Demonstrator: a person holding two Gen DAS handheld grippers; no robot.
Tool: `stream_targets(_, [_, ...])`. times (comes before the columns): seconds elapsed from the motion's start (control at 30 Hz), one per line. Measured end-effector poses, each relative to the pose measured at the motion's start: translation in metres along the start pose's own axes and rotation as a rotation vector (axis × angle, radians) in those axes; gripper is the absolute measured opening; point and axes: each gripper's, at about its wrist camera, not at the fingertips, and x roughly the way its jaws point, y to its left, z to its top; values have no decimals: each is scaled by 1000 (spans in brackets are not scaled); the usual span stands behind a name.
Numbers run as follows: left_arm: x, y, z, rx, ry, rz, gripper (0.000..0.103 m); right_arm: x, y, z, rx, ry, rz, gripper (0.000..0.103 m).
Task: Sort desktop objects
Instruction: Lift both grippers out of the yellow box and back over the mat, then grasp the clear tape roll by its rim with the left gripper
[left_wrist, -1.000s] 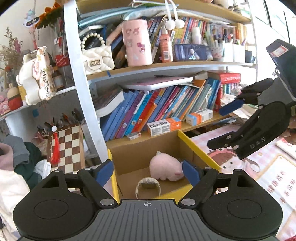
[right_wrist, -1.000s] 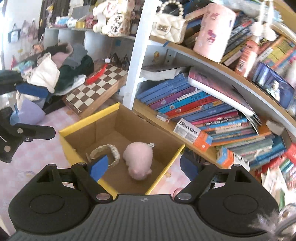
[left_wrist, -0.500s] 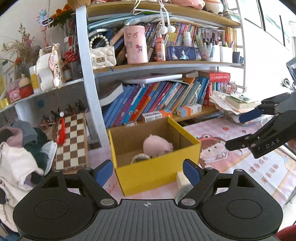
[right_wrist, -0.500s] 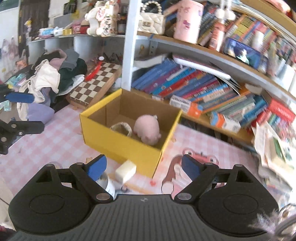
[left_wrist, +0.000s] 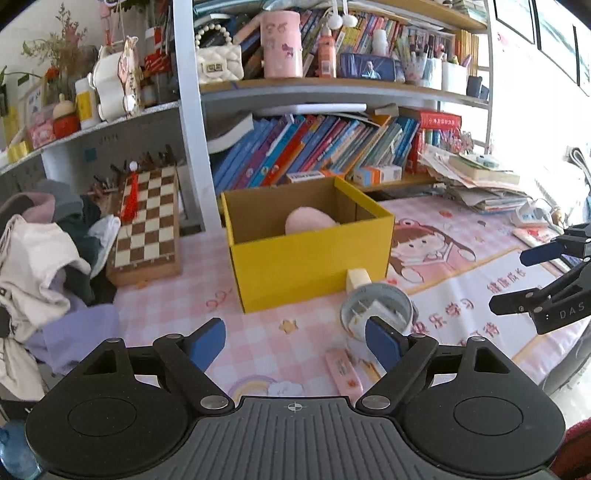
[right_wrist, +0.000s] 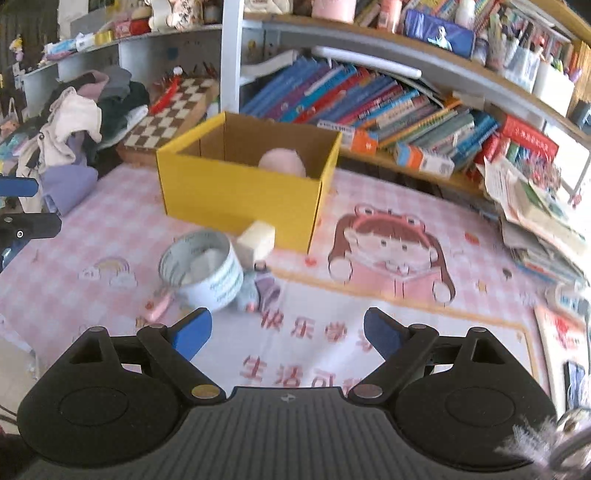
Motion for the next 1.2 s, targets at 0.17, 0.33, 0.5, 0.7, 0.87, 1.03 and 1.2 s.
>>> stream_targets(0.17, [-2, -3, -15, -9, 29, -11, 85, 0, 9, -13, 28, 24, -5, 90])
stream_targets(0.33, [-1, -8, -30, -20, 63, -21, 85, 0, 20, -26, 55, 15, -47, 90])
stream_targets(0.5, [0, -14, -41, -17, 85, -20, 86, 4, 29, -39, 80, 29, -71, 90])
stream_targets(0.7, [5, -22, -50, -22, 110, -16, 86, 12, 45, -47, 56, 59, -61, 90])
stream_targets(0.87, [11, -30, -57, -13, 135, -18, 86, 15, 64, -53, 7, 83, -20, 90])
stream_targets(1.03, [15, -37, -55, 19, 131, -39, 86, 17, 67, -53, -15, 91, -18, 90])
stream_targets(1.2, [17, -43, -53, 48, 119, -58, 86, 21, 58, -54, 24, 109, -28, 90])
